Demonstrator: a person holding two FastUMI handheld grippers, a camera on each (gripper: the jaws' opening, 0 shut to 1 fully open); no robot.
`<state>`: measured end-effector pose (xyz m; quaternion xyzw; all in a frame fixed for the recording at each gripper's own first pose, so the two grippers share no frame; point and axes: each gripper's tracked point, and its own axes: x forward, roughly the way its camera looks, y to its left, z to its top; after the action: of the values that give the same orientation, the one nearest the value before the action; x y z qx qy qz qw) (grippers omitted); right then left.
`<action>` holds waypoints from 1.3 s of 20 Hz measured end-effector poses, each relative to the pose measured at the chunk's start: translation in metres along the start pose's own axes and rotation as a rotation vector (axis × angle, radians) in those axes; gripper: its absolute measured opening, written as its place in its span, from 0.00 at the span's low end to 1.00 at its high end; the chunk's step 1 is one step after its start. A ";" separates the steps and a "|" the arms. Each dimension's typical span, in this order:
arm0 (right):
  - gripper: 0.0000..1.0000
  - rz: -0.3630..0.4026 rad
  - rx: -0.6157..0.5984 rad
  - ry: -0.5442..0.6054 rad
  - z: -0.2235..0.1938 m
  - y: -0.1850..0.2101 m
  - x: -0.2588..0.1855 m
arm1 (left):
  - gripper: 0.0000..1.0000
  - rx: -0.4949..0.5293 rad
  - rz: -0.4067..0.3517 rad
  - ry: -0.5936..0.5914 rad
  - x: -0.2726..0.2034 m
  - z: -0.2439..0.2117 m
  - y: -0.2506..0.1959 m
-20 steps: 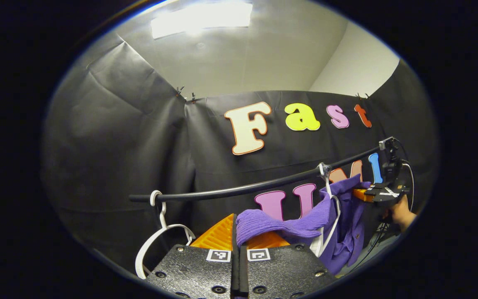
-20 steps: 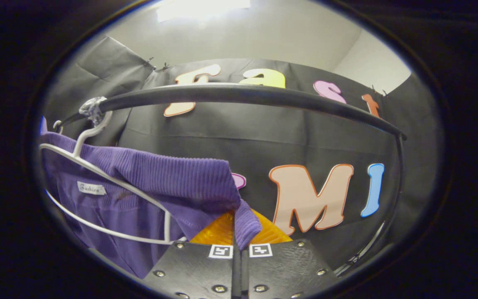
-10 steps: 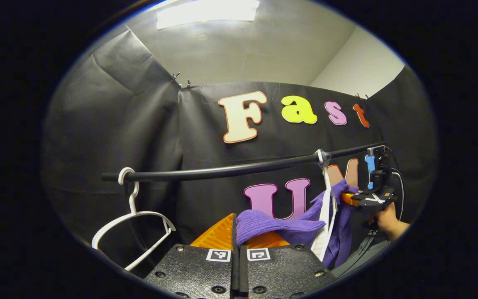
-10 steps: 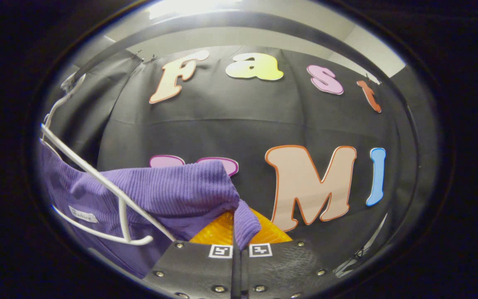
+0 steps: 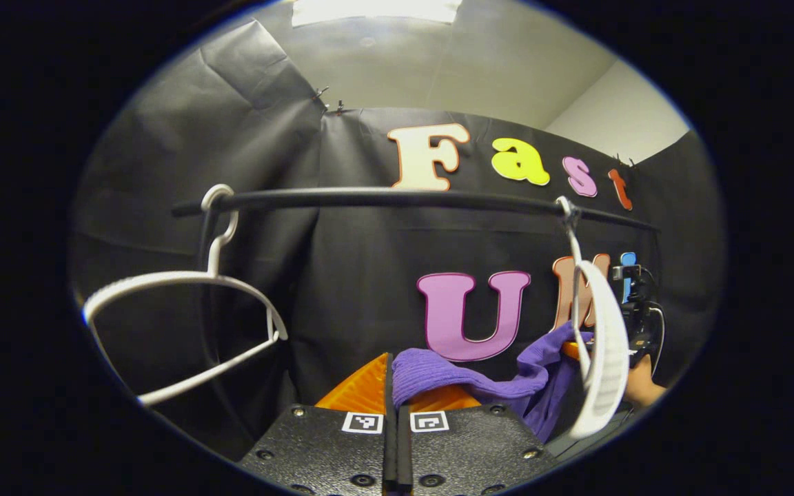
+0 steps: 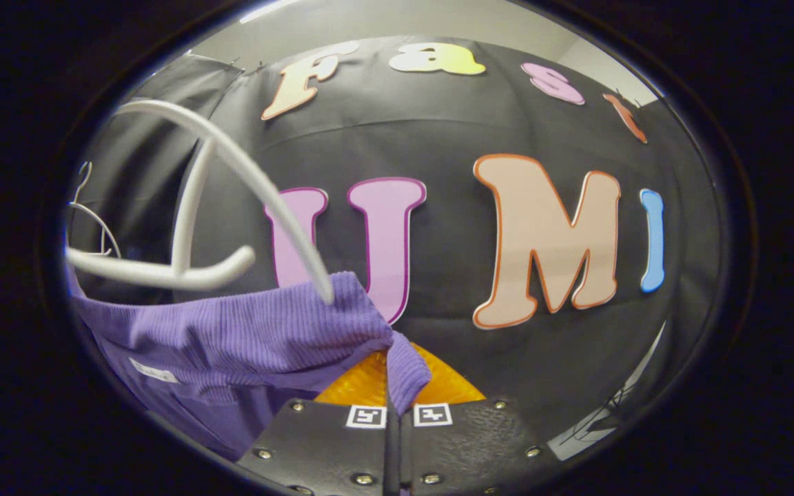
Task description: Grasp the clothes on the hanger with both hands and then place them into the laundry hamper below.
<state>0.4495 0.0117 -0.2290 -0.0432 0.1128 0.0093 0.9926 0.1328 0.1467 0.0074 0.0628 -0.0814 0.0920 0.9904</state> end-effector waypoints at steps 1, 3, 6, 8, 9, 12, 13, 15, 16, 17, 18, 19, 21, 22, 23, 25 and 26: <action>0.01 0.001 0.008 0.015 -0.013 0.002 -0.007 | 0.00 0.026 0.028 0.009 -0.004 -0.014 0.006; 0.00 0.016 0.019 0.028 -0.029 0.011 -0.023 | 0.00 0.051 0.043 0.023 -0.012 -0.038 0.010; 0.00 0.038 0.053 0.028 -0.043 0.024 -0.057 | 0.00 0.007 0.029 0.055 -0.027 -0.067 0.005; 0.01 0.053 0.056 0.035 -0.046 0.033 -0.086 | 0.00 0.006 0.024 0.059 -0.039 -0.074 0.002; 0.01 0.065 0.051 0.029 -0.043 0.039 -0.103 | 0.00 -0.005 0.000 0.064 -0.045 -0.075 -0.006; 0.01 0.087 0.029 -0.022 -0.026 0.054 -0.149 | 0.00 -0.025 -0.055 0.050 -0.063 -0.064 -0.024; 0.04 0.096 0.034 -0.041 -0.020 0.059 -0.164 | 0.00 -0.027 -0.066 0.039 -0.068 -0.060 -0.030; 0.01 0.118 0.037 -0.068 -0.002 0.069 -0.191 | 0.00 -0.024 -0.093 0.023 -0.077 -0.048 -0.045; 0.01 0.123 0.030 -0.084 0.008 0.072 -0.204 | 0.00 -0.028 -0.107 0.011 -0.082 -0.041 -0.052; 0.01 0.130 0.033 -0.107 0.021 0.074 -0.218 | 0.00 -0.031 -0.128 -0.001 -0.089 -0.034 -0.063; 0.01 0.139 0.038 -0.133 0.031 0.079 -0.232 | 0.00 -0.035 -0.141 -0.010 -0.097 -0.027 -0.072; 0.01 0.144 0.038 -0.162 0.042 0.081 -0.246 | 0.00 -0.038 -0.153 -0.021 -0.103 -0.020 -0.079; 0.01 0.159 0.053 -0.207 0.062 0.085 -0.269 | 0.00 -0.043 -0.178 -0.039 -0.115 -0.009 -0.097; 0.04 0.168 0.064 -0.215 0.068 0.087 -0.278 | 0.01 -0.046 -0.193 -0.040 -0.120 -0.006 -0.106; 0.01 0.174 0.072 -0.220 0.069 0.085 -0.284 | 0.00 -0.050 -0.205 -0.038 -0.125 -0.004 -0.114; 0.04 0.186 0.081 -0.238 0.078 0.085 -0.302 | 0.00 -0.058 -0.225 -0.035 -0.133 0.001 -0.129; 0.01 0.190 0.078 -0.250 0.082 0.086 -0.309 | 0.00 -0.060 -0.231 -0.038 -0.136 0.003 -0.134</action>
<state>0.1641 0.1016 -0.0875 0.0079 -0.0075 0.1042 0.9945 0.0268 -0.0081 -0.0280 0.0437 -0.0952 -0.0266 0.9941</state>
